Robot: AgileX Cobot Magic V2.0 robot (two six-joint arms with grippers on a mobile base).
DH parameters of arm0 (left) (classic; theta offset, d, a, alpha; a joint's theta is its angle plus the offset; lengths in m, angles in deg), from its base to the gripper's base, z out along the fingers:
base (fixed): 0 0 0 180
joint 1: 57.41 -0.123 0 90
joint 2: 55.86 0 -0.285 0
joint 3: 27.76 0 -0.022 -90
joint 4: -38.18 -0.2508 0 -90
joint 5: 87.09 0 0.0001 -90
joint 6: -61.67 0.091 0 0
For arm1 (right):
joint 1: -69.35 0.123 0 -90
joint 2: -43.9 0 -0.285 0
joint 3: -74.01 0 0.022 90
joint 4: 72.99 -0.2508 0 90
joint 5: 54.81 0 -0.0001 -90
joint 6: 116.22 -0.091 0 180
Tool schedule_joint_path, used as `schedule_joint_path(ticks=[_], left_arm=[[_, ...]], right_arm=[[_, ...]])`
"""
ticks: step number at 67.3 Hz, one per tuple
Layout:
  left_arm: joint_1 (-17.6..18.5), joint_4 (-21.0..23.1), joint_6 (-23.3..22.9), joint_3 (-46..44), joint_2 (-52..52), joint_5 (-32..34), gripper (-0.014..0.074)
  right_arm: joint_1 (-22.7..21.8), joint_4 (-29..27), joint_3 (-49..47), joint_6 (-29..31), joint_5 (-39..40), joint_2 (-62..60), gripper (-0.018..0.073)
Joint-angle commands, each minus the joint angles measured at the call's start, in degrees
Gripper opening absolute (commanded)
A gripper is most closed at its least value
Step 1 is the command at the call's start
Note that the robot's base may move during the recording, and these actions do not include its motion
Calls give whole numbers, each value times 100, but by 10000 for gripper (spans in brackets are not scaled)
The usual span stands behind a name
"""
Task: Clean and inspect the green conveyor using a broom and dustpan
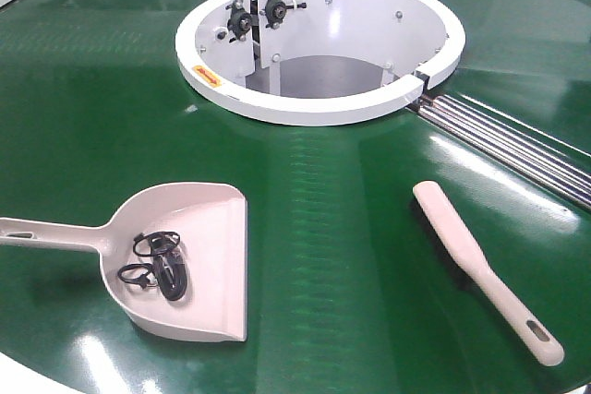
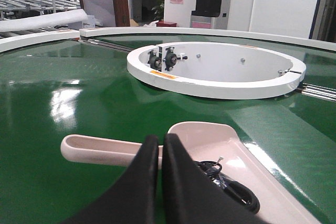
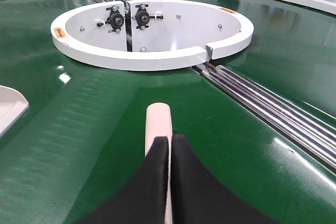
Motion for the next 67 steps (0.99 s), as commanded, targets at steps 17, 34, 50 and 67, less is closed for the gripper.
schedule_joint_path(ticks=[17, 34, 50, 67], left_arm=[[29, -11, -80, 180, -77, 458, -8], [29, -11, -80, 180, -77, 458, -8], [29, -11, -80, 180, -77, 458, -8], [29, -11, -80, 180, -77, 458, -8]], right_arm=[[-32, -20, -159, -1, 447, 67, -10], [-32, -20, -159, -1, 447, 67, -10], [-31, 49, -137, 5, 578, 45, -10], [-72, 821, 8, -438, 696, -67, -10]])
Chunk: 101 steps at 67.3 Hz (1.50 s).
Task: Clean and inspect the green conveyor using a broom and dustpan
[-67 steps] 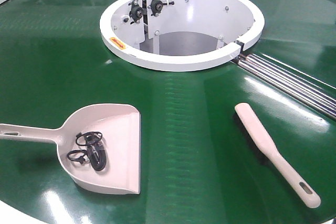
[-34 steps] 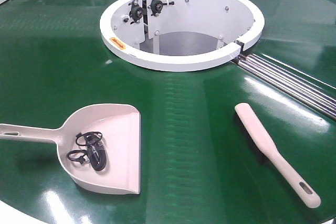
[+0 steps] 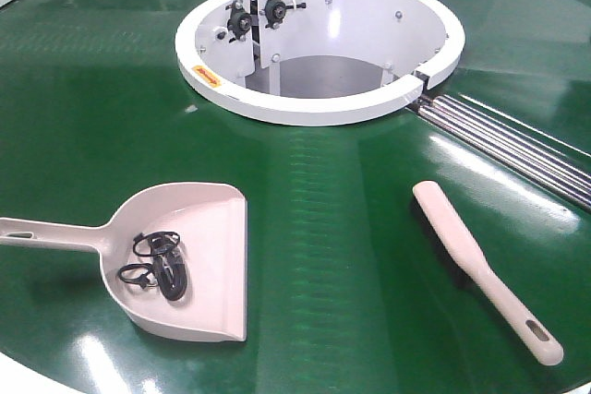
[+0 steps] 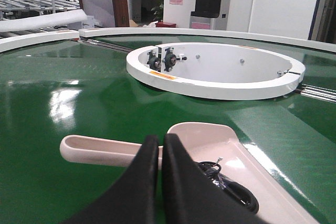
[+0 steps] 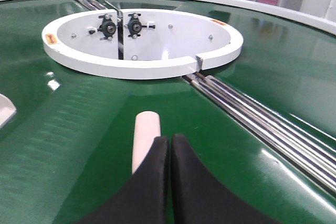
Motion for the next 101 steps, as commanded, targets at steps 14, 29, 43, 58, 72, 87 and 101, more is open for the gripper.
schedule_joint_path(ticks=[14, 29, 43, 58, 72, 87, 101], left_arm=[[24, 3, -62, 180, -77, 448, -8], [24, 3, -62, 180, -77, 448, -8], [24, 3, -62, 180, -77, 448, -8], [24, 3, -62, 180, -77, 448, -8], [24, 3, -62, 180, -77, 448, -8], [24, 3, -62, 180, -77, 448, -8], [24, 3, -62, 180, -77, 448, -8]], right_arm=[[-412, 341, 1013, -490, 1496, -666, -10], [-418, 327, 1614, -918, 1537, -1306, -10], [-418, 325, 1614, -870, 1530, -1306, -10], [-418, 325, 1614, -870, 1525, -1306, -10], [-418, 325, 1614, -870, 1525, -1306, -10], [-418, 325, 1614, -870, 1525, -1306, -10], [-418, 325, 1614, -870, 1525, -1306, -10]])
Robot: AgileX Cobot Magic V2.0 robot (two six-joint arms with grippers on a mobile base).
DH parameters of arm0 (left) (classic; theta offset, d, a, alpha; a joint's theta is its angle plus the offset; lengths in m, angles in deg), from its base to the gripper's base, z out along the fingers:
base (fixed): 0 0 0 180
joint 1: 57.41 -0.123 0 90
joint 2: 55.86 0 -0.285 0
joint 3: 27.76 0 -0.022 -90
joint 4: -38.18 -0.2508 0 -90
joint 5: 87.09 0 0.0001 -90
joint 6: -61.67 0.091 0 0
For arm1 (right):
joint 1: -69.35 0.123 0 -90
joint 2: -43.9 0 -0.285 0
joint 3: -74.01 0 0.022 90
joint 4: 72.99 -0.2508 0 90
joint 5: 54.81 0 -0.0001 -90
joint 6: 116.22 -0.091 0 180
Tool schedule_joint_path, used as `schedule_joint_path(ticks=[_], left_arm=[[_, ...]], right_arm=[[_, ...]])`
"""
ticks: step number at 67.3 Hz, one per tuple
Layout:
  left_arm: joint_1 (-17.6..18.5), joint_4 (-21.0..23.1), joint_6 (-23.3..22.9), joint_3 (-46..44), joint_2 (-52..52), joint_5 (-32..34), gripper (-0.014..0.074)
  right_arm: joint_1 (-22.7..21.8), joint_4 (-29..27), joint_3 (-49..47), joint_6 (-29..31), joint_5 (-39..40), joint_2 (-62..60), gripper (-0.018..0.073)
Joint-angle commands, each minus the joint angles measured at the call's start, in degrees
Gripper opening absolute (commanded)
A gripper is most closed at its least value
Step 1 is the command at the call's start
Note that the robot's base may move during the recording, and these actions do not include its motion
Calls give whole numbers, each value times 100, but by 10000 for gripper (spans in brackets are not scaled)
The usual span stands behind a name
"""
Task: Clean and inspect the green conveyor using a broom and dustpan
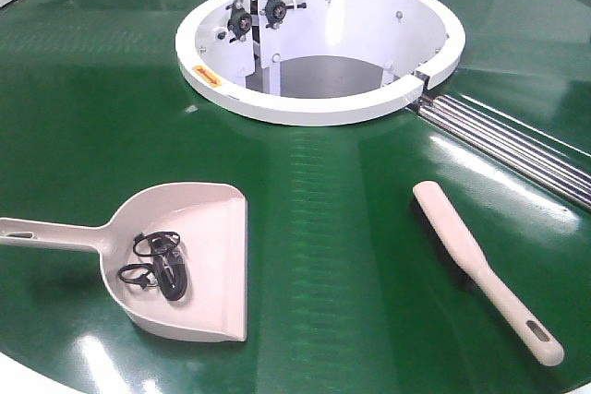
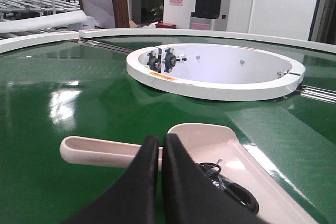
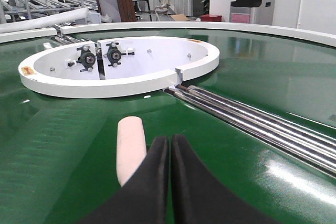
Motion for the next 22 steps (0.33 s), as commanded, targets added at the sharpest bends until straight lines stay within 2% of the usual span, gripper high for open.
schedule_joint_path(ticks=[1, 22], left_arm=[[24, 3, -62, 180, -77, 426, -8], [24, 3, -62, 180, -77, 426, -8]], right_arm=[[-40, 40, 127, 18, 458, -99, -10], [-40, 40, 127, 18, 458, -99, -10]])
